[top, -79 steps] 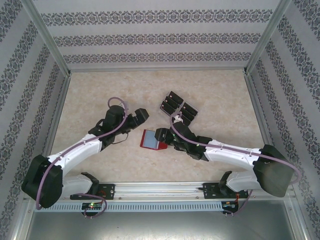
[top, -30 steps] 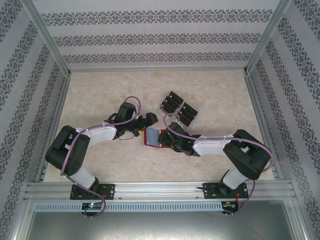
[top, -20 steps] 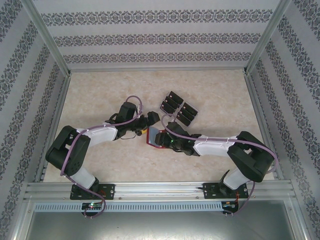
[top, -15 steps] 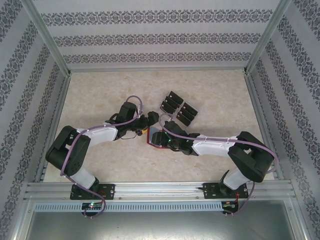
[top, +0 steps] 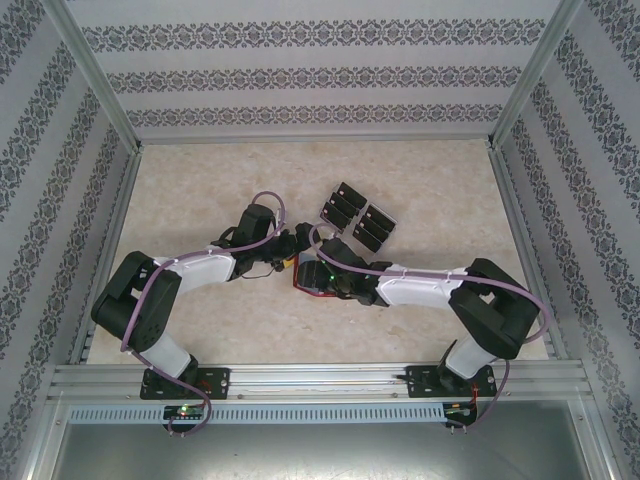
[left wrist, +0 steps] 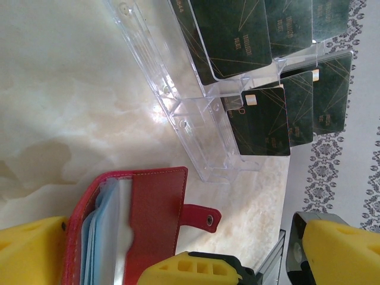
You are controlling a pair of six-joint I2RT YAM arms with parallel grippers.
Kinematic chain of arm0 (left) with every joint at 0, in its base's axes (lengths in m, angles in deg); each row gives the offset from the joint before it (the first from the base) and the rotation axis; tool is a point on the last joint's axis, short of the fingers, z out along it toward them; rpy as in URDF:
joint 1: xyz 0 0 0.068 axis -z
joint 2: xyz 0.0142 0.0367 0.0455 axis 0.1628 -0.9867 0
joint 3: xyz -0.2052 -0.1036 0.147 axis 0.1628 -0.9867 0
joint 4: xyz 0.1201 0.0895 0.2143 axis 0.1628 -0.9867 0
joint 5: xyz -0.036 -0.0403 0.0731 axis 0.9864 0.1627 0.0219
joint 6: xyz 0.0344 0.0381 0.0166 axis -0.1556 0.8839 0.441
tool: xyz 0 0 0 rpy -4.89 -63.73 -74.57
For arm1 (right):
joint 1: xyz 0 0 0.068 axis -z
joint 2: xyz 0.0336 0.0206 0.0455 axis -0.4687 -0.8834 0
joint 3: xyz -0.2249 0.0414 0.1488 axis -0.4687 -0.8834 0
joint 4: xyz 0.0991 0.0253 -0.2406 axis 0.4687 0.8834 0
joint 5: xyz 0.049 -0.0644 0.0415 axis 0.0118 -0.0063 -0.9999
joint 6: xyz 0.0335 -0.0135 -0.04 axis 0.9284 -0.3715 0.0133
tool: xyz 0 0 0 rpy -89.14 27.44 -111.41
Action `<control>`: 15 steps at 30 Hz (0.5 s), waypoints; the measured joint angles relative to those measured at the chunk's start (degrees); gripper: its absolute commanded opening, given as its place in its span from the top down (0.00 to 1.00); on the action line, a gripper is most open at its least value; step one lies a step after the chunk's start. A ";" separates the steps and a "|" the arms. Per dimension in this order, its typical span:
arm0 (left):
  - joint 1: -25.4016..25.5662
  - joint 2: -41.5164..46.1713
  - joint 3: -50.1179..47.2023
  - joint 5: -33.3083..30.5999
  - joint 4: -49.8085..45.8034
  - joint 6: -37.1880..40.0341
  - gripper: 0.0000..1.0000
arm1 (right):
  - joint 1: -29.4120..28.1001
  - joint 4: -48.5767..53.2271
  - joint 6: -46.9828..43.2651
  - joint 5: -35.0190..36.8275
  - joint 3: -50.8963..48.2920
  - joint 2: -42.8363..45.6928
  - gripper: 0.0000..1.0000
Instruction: Put the credit cards into the card holder
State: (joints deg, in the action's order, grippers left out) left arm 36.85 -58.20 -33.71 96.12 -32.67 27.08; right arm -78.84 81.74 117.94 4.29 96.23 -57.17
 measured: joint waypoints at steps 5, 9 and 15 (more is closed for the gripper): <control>0.00 0.00 -0.02 -1.25 -0.17 -0.15 0.00 | 0.02 0.17 0.00 0.37 0.72 -1.18 0.35; 0.00 0.00 -0.02 -1.29 -0.24 -0.35 0.00 | 0.00 0.07 -0.04 0.46 0.72 -1.18 0.32; 0.04 -0.02 -2.62 -0.79 5.07 -4.22 0.00 | -0.31 -1.38 0.07 0.68 0.24 -1.11 0.31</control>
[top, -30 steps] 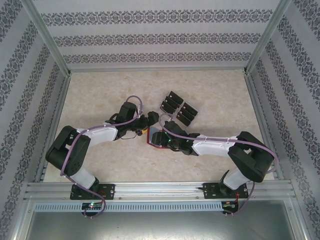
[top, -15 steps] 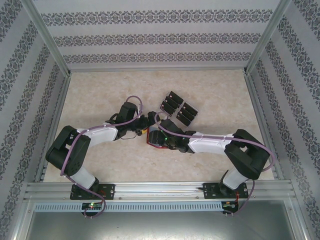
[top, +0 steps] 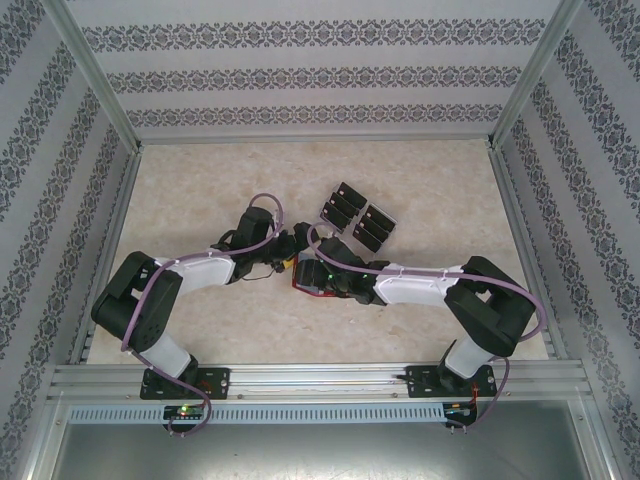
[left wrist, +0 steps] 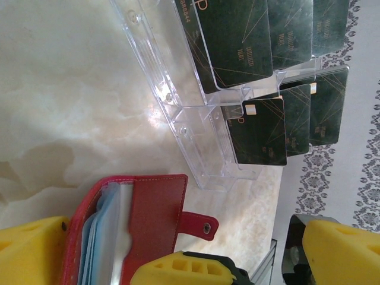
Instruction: Put the credit cards into the card holder
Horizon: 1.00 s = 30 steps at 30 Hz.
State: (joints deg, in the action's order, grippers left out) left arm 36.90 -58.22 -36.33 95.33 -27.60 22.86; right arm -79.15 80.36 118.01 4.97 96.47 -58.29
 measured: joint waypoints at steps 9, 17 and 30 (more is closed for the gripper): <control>0.28 -0.11 -2.03 1.05 10.82 -8.02 0.00 | -1.57 -1.49 1.14 0.52 -2.99 0.11 0.32; 0.28 -0.11 -2.69 1.07 13.38 -10.67 0.00 | -1.55 -1.75 2.60 2.67 -4.22 1.49 0.35; 0.28 -0.22 -2.67 1.51 13.79 -10.71 0.00 | 0.85 1.40 3.23 5.25 -9.46 9.18 0.38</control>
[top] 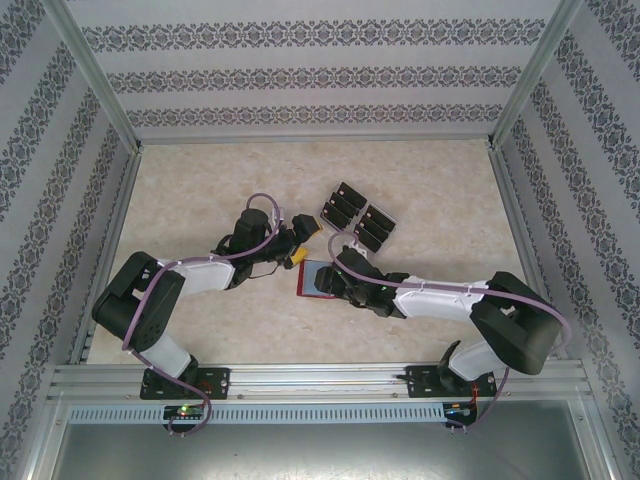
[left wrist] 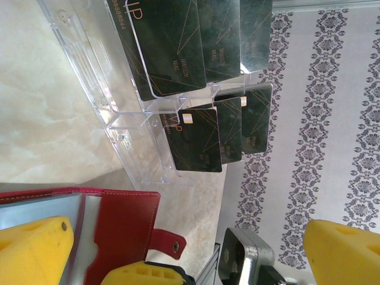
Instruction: Put the credit cards into the card holder
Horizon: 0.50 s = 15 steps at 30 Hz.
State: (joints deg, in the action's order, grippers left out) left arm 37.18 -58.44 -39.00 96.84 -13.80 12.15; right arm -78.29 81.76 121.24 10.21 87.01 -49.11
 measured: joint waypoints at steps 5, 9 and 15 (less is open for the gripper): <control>0.00 -0.02 0.02 -0.11 -0.48 0.39 0.00 | 0.74 1.05 0.00 0.17 -0.31 0.20 0.38; 0.11 0.33 2.34 -1.29 -9.57 4.94 0.00 | 1.20 1.46 0.00 0.15 -0.33 0.20 0.39; 0.33 4.17 7.41 -4.07 -26.97 15.74 0.00 | 1.86 1.51 0.92 -0.04 -1.81 0.20 0.59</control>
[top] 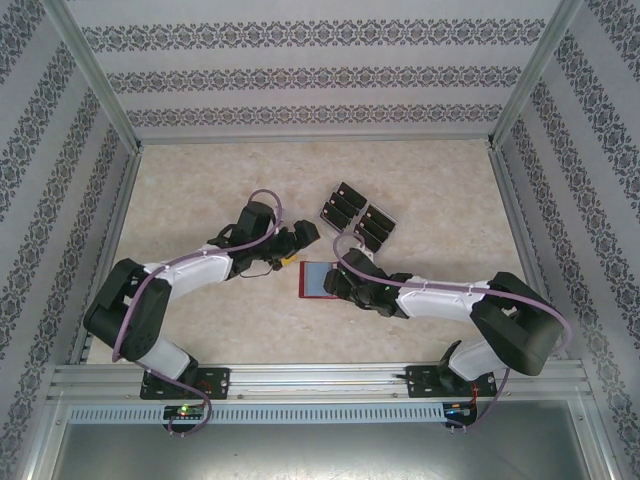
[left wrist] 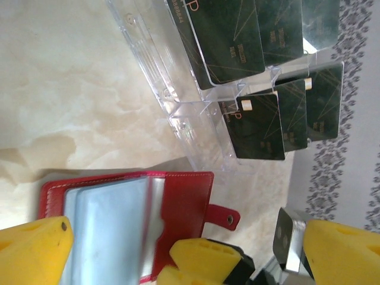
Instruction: Put the credit cards into the card holder
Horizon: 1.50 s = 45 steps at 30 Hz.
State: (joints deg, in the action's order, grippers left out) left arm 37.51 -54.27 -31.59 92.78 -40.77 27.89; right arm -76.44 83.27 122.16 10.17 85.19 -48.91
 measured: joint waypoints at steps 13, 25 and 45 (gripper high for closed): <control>5.16 -1.38 5.70 -0.98 -14.64 12.55 0.06 | 1.53 0.13 1.97 0.00 -2.99 0.02 0.98; 7.13 -5.66 6.45 -2.71 -16.59 14.62 0.06 | 1.90 -2.25 2.16 -0.24 -3.69 -0.46 1.00; 9.11 -10.71 8.63 -4.59 -16.20 14.58 0.06 | 1.90 -3.21 3.02 -0.24 -3.69 -0.96 1.00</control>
State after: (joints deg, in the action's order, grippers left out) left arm 46.62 -64.98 -22.96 88.19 -56.97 42.47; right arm -74.54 80.05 125.17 9.93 81.50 -49.87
